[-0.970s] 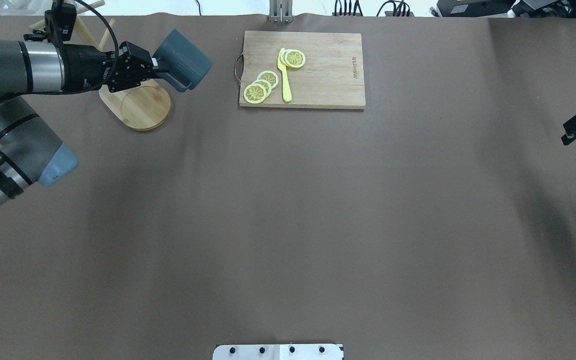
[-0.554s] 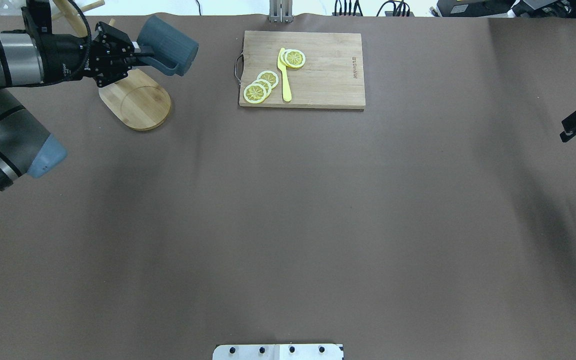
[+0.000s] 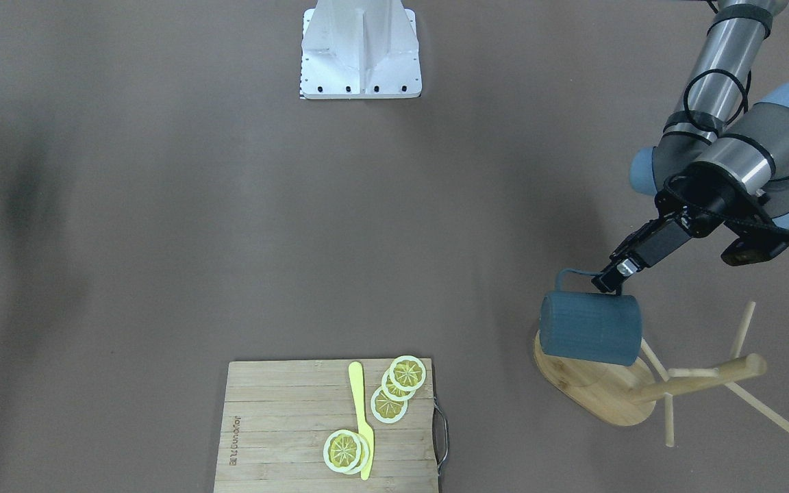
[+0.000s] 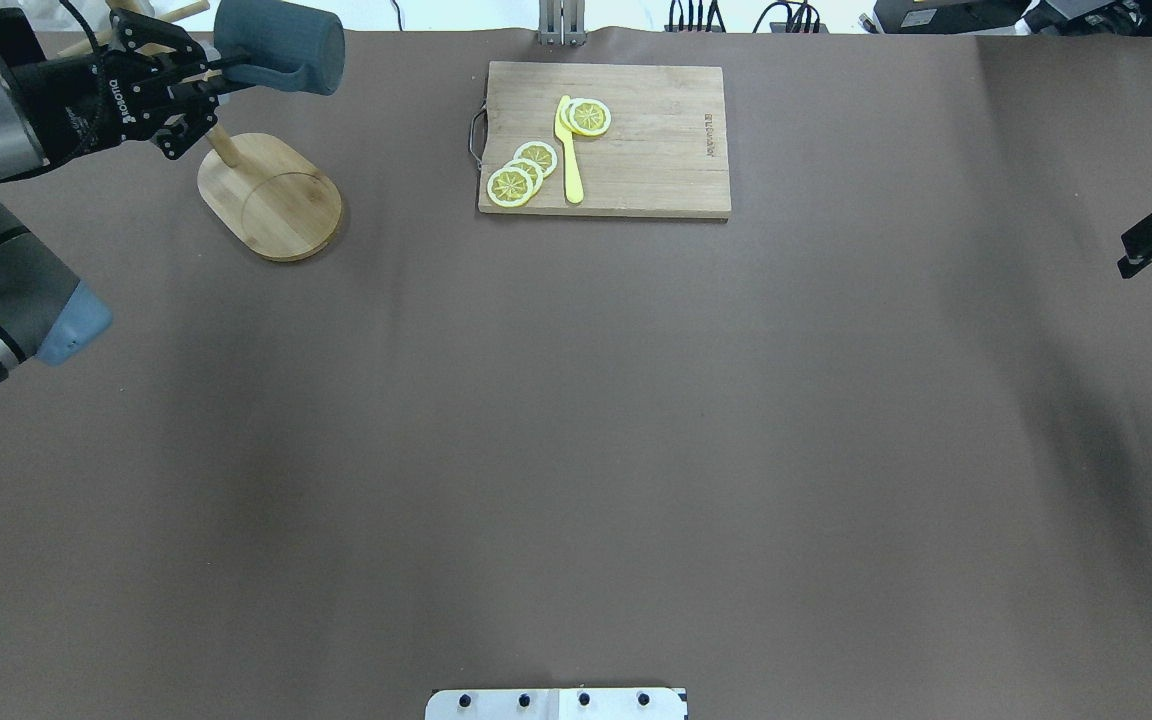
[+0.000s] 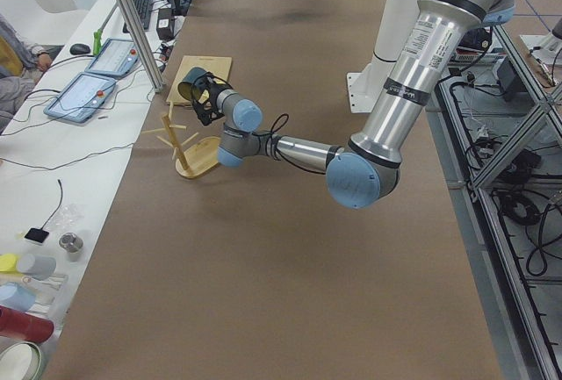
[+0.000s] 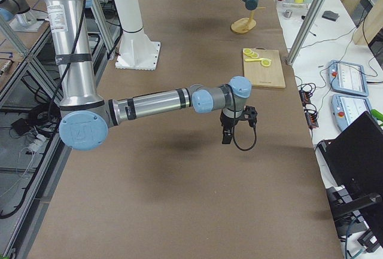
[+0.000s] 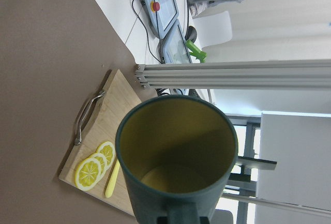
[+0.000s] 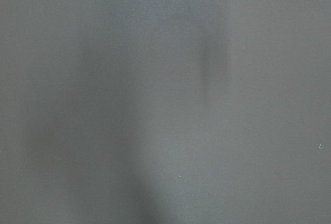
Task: Hang cup on storage rack
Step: 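Hook the mug handle over a rack peg with the left gripper and lower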
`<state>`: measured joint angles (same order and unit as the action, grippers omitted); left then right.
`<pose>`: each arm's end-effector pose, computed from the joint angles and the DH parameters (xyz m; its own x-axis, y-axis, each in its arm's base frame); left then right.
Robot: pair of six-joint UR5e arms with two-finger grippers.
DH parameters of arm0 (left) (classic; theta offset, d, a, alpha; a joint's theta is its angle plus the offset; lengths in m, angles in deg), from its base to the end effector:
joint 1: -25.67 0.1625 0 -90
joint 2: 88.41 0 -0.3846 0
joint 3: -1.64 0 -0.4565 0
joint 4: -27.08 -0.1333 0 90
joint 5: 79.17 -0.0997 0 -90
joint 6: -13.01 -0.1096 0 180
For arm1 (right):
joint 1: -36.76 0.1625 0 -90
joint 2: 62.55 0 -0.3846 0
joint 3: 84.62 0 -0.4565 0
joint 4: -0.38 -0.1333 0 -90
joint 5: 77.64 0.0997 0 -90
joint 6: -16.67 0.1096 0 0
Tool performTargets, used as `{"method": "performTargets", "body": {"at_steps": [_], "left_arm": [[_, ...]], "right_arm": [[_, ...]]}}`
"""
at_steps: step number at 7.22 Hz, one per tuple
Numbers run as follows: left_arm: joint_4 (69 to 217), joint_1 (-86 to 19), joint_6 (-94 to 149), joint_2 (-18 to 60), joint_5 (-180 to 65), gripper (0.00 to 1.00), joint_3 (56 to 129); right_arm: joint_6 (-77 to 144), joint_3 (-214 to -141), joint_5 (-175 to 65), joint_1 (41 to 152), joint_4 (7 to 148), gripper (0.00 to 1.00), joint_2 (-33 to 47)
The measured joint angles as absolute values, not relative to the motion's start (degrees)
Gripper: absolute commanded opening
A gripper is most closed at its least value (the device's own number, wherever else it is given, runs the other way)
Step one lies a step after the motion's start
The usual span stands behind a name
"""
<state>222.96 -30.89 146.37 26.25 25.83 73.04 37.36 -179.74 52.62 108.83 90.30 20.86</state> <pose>0.2846 -0.6214 0.3318 -0.6123 -0.2763 -0.7408 0.3485 0.7467 -0.5665 -0.1271 -0.5956 0.5134 0.7477 -0.0082 0.6640 0.0398 0.9987 -0.0324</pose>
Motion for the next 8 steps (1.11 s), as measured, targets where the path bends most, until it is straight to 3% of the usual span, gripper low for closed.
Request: {"method": "performTargets", "body": {"at_steps": [8], "left_arm": [[226.27,-30.56,157.06,27.05,17.44,0.00,68.29]], "right_arm": [[37.42,-179.74,51.91,108.83,90.32,1.00,20.65]]}}
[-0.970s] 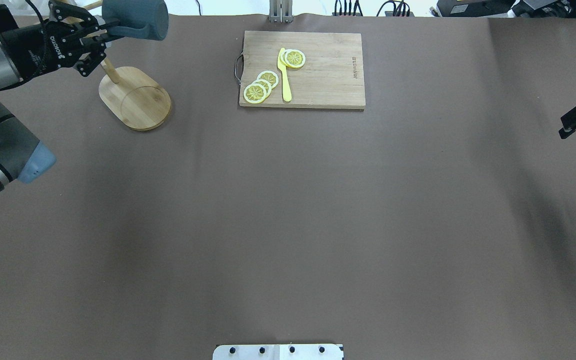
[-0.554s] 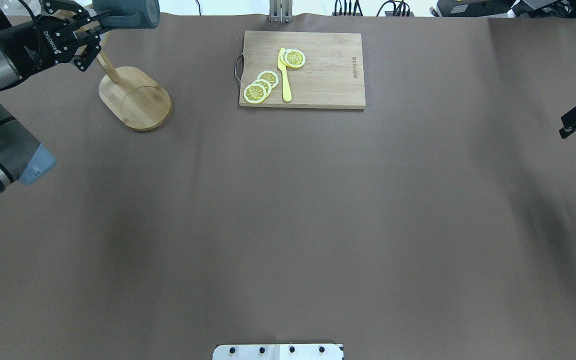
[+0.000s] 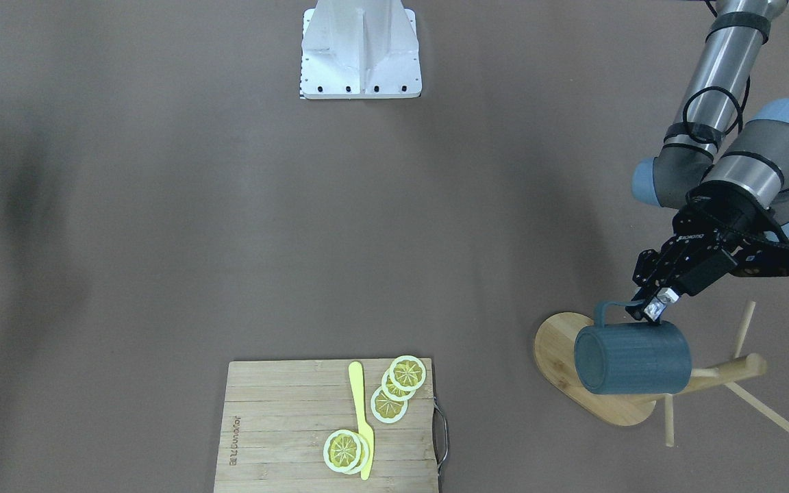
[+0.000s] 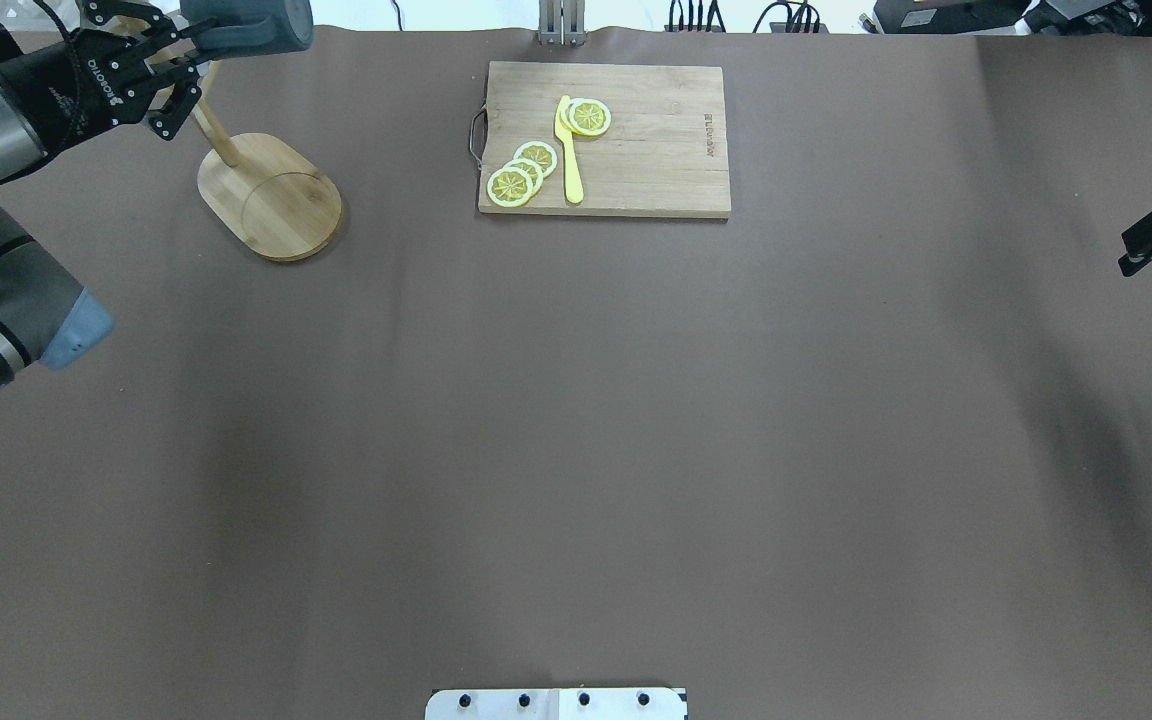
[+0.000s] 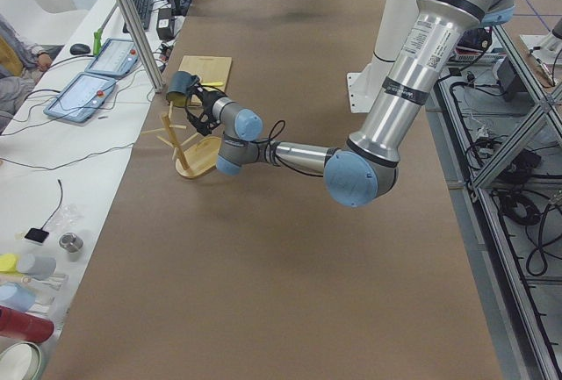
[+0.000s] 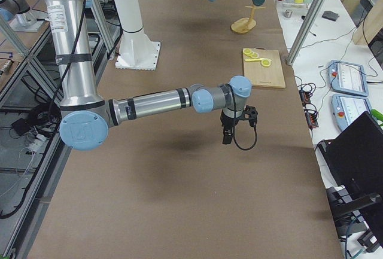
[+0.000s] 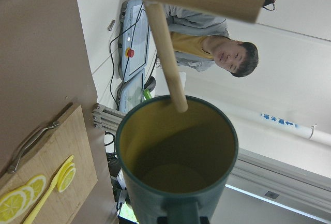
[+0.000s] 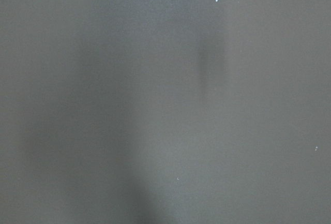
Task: Hang cup on storage rack
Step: 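Hook the mug handle over a rack peg with the left gripper and lower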
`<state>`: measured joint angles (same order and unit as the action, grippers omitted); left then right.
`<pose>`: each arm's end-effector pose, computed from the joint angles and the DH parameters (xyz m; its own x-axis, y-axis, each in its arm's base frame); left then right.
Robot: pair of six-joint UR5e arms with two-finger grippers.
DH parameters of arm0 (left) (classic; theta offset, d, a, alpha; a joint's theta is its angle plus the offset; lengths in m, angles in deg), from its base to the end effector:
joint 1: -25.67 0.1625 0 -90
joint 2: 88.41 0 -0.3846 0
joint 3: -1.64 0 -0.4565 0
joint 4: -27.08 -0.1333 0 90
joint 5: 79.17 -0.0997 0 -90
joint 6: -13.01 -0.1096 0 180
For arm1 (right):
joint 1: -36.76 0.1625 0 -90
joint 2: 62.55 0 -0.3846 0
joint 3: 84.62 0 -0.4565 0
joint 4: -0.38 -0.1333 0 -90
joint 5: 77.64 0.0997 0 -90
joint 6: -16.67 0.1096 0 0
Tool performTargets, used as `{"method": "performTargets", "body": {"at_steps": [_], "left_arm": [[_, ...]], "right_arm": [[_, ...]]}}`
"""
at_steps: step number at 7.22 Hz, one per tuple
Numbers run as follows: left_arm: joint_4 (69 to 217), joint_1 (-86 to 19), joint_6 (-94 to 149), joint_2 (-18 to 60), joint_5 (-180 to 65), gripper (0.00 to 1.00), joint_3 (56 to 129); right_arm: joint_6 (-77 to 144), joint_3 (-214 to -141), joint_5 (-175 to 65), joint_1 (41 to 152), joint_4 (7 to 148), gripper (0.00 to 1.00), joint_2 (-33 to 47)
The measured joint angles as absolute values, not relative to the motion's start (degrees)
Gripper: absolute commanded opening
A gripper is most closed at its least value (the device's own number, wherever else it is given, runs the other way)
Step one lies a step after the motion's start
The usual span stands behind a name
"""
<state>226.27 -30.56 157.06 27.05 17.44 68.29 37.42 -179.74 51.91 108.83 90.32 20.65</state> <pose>0.2814 -0.6380 0.3605 -0.7388 -0.3419 -0.5808 0.2863 0.6210 -0.7297 -0.1265 -0.5973 0.5121 0.7547 -0.0098 0.6560 0.0361 0.9990 -0.0266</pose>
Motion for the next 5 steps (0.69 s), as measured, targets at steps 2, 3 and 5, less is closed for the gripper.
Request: {"method": "performTargets", "body": {"at_steps": [2,3,5], "left_arm": [[228.04,-30.58,160.25,27.08,16.95,0.00,66.46],[228.92,-30.58,162.85,27.08,16.38,0.00,65.84],[231.51,-30.56,168.37,27.08,14.29,0.00,64.45]], "right_arm": [[37.63,-179.74,51.69,108.83,90.30,1.00,20.44],[37.97,-179.76,51.66,108.83,90.30,1.00,20.38],[38.38,-179.80,51.64,108.83,90.30,1.00,20.34]]}}
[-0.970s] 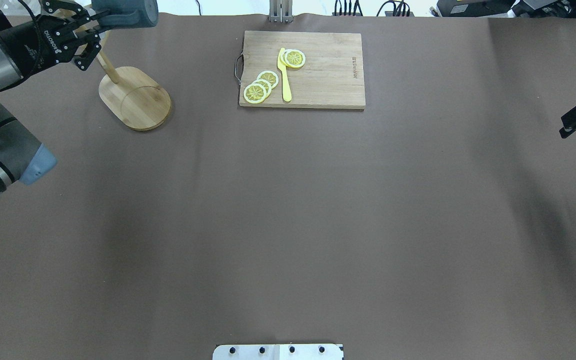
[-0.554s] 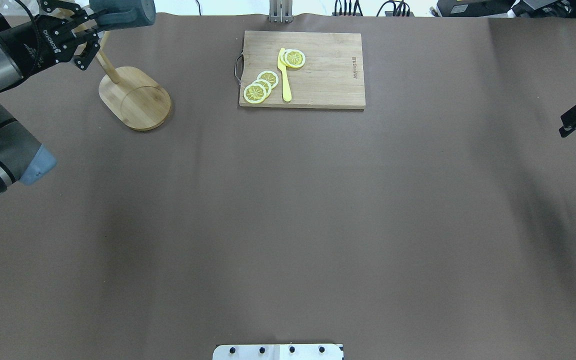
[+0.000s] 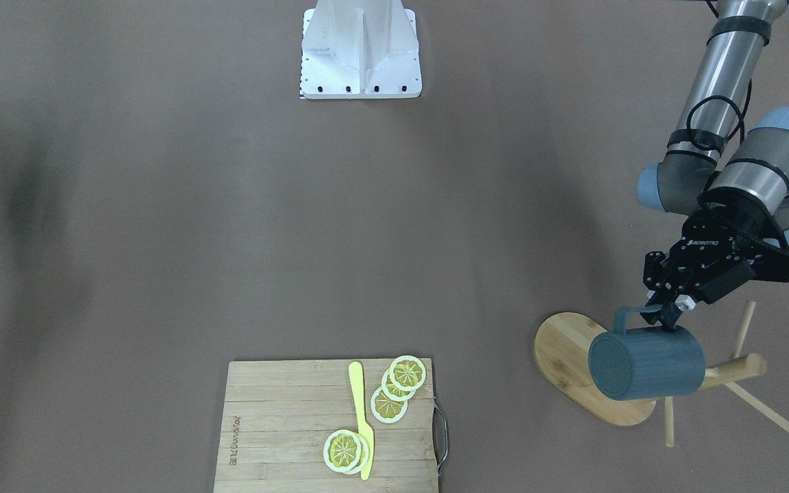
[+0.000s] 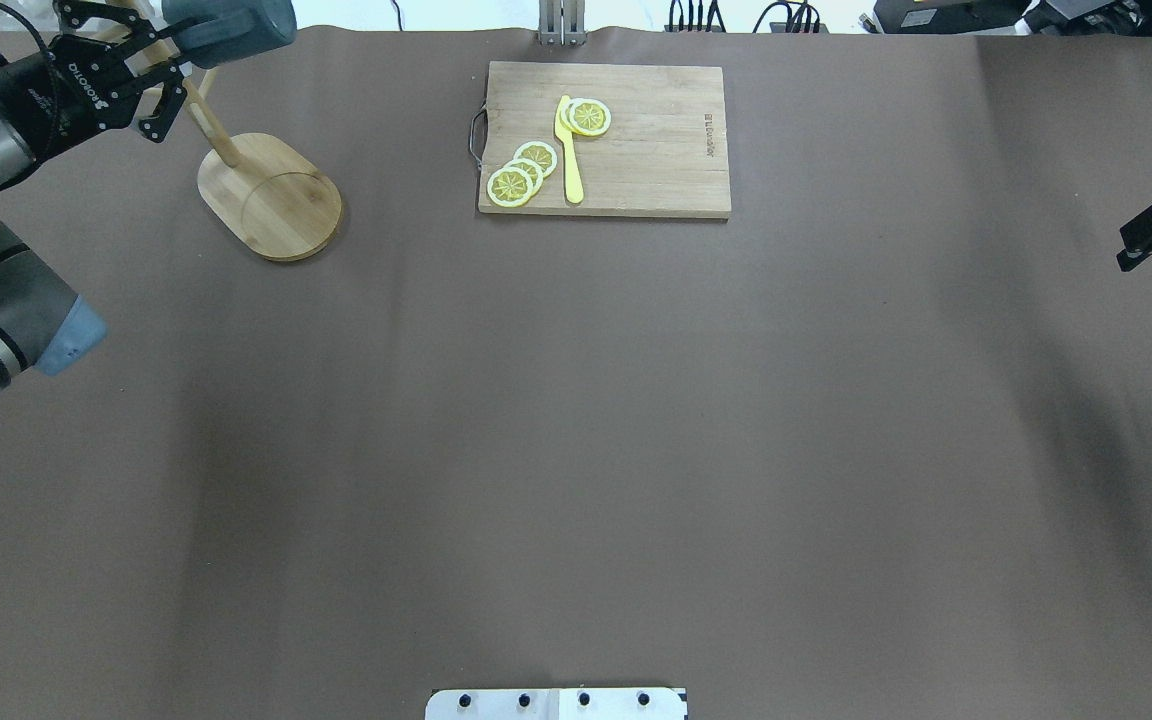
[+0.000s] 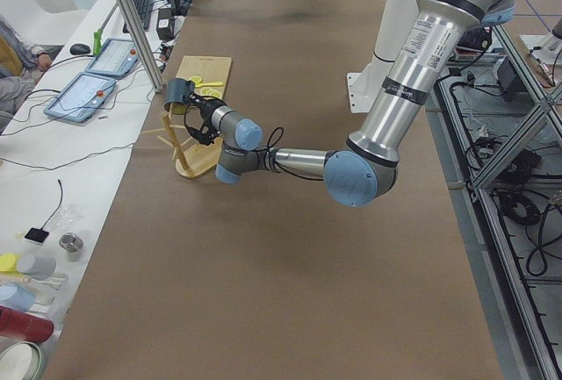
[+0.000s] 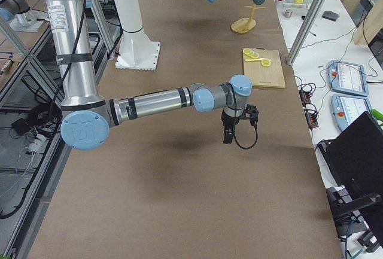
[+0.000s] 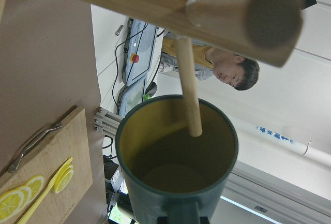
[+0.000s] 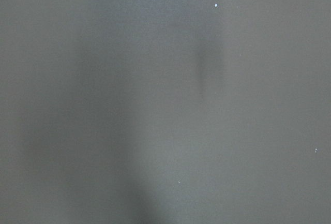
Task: Hang cup on storage rack
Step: 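Hook the mug handle over a rack peg with the left gripper and lower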
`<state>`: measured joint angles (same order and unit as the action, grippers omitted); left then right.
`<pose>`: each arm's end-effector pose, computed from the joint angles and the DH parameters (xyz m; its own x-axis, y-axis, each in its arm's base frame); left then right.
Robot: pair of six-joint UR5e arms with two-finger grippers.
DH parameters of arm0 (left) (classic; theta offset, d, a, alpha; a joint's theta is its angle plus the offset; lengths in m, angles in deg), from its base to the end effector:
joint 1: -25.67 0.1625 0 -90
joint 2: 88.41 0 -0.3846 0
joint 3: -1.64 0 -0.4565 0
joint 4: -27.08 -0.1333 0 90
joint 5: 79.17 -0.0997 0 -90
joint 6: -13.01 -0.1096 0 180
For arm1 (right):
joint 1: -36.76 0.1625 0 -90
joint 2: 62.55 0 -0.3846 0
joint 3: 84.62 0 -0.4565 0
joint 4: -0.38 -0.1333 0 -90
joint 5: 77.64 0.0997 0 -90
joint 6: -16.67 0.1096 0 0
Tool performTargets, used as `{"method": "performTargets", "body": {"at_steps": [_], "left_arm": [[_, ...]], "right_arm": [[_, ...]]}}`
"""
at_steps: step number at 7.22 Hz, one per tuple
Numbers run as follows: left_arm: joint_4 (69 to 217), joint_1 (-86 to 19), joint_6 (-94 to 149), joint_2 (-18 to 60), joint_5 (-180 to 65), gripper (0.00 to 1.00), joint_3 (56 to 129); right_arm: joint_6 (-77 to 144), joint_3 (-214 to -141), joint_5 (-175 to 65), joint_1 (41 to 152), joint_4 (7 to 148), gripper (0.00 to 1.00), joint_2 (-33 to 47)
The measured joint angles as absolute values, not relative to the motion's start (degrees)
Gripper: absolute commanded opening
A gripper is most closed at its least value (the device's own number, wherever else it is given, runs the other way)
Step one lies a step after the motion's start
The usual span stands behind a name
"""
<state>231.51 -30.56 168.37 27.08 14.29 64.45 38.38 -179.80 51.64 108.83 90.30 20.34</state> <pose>0.2750 -0.6392 0.3890 -0.8156 -0.4125 -0.4057 0.1378 0.5426 -0.8286 -0.1267 -0.5993 0.5085 0.7567 0.0025 0.6538 0.0224 0.9993 -0.0297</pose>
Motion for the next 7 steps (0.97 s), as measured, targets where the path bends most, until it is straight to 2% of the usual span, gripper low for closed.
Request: {"method": "performTargets", "body": {"at_steps": [7], "left_arm": [[234.83,-30.17,180.10,27.01,9.58,0.00,61.83]], "right_arm": [[38.74,-179.80,51.64,108.74,90.30,1.00,20.33]]}}
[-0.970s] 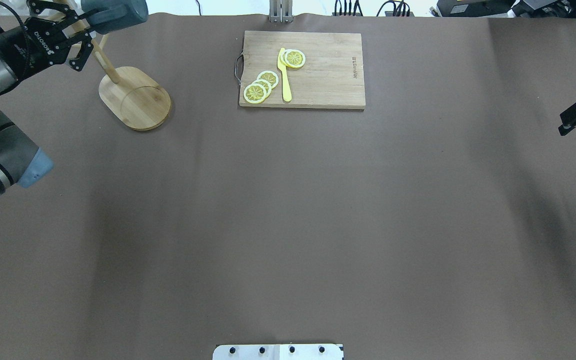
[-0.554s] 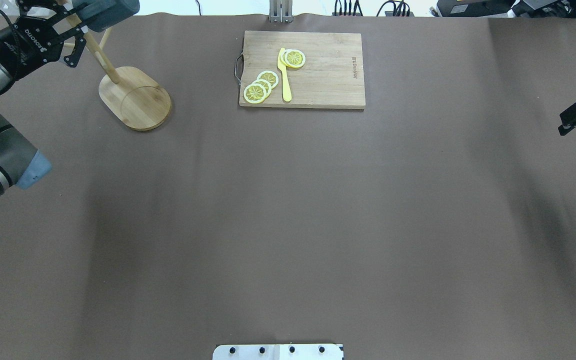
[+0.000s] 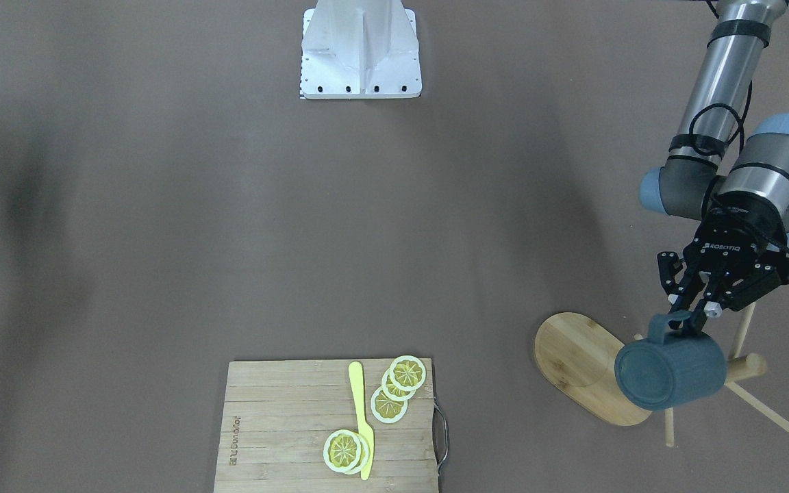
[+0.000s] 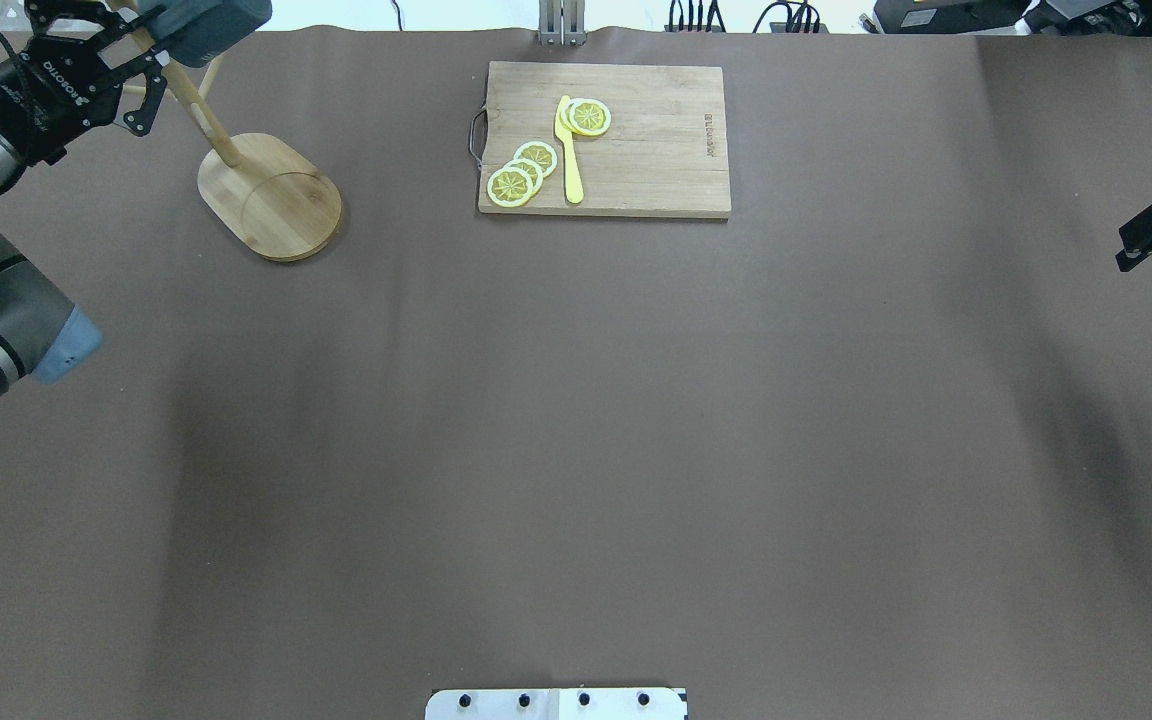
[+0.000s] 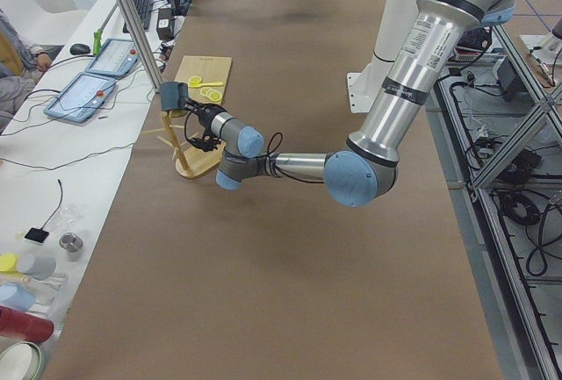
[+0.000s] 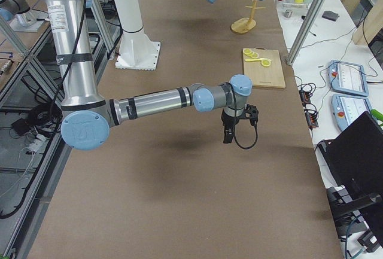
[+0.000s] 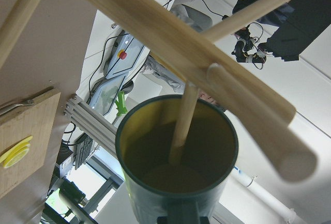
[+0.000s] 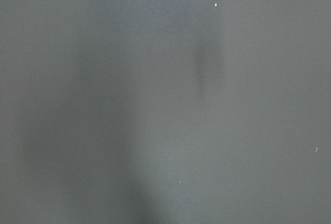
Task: Hang cup on storage rack
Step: 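Hook the mug handle over a rack peg with the left gripper and lower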
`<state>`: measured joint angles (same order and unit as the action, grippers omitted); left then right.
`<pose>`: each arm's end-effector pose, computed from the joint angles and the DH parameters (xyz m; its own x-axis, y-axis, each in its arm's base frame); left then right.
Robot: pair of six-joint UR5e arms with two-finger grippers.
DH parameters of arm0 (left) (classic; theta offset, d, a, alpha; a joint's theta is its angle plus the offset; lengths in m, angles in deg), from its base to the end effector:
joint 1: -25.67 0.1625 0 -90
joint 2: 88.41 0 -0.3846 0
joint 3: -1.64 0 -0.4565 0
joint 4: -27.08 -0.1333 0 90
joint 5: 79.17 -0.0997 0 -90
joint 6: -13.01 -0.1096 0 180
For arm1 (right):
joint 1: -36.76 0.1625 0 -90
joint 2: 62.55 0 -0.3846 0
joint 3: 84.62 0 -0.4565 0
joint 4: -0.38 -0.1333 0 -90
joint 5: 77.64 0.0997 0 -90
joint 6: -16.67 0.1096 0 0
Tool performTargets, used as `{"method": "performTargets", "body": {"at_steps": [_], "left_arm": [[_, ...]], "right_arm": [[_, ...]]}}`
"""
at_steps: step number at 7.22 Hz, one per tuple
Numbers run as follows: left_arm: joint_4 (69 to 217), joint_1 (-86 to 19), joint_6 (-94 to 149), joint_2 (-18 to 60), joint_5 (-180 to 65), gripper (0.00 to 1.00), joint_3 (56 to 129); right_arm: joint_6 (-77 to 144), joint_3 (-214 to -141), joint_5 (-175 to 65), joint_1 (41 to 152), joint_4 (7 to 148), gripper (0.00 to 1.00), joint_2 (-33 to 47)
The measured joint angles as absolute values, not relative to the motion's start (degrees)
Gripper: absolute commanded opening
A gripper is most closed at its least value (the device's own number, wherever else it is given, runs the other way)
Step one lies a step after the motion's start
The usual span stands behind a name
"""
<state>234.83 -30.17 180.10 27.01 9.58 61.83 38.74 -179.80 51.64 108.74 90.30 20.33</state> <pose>0.2703 -0.6400 0.4098 -0.8671 -0.4577 -0.1967 -0.0297 0.4415 -0.8968 -0.1277 -0.5991 0.5084 0.7568 0.0075 0.6536 0.0192 0.9992 -0.0337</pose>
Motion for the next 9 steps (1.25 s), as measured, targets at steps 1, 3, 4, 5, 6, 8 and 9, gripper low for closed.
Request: {"method": "performTargets", "body": {"at_steps": [1,3,4,5,6,8,9], "left_arm": [[234.90,-30.11,180.38,27.00,9.58,0.00,61.52],[234.94,-30.01,180.80,26.91,9.60,0.00,61.25],[234.94,-29.99,180.85,26.84,9.60,0.00,61.20],[234.94,-29.97,180.87,26.73,9.60,0.00,61.10],[234.95,-29.94,180.87,26.61,9.60,0.00,60.93],[235.00,-29.90,180.86,26.49,9.60,0.13,60.75],[235.00,-29.89,180.76,26.42,9.60,0.28,60.73]], "right_arm": [[38.99,-179.80,51.64,108.74,90.30,1.00,20.33],[39.15,-179.79,51.64,108.69,90.31,1.00,20.20],[39.19,-179.78,51.64,108.67,90.35,1.00,20.10],[39.38,-179.78,51.64,108.66,90.36,1.00,20.01],[39.71,-179.78,51.64,108.66,90.33,1.00,19.95],[39.95,-179.80,51.64,108.65,90.30,1.00,19.90],[39.99,-179.80,51.64,108.65,90.30,1.00,19.90]]}}
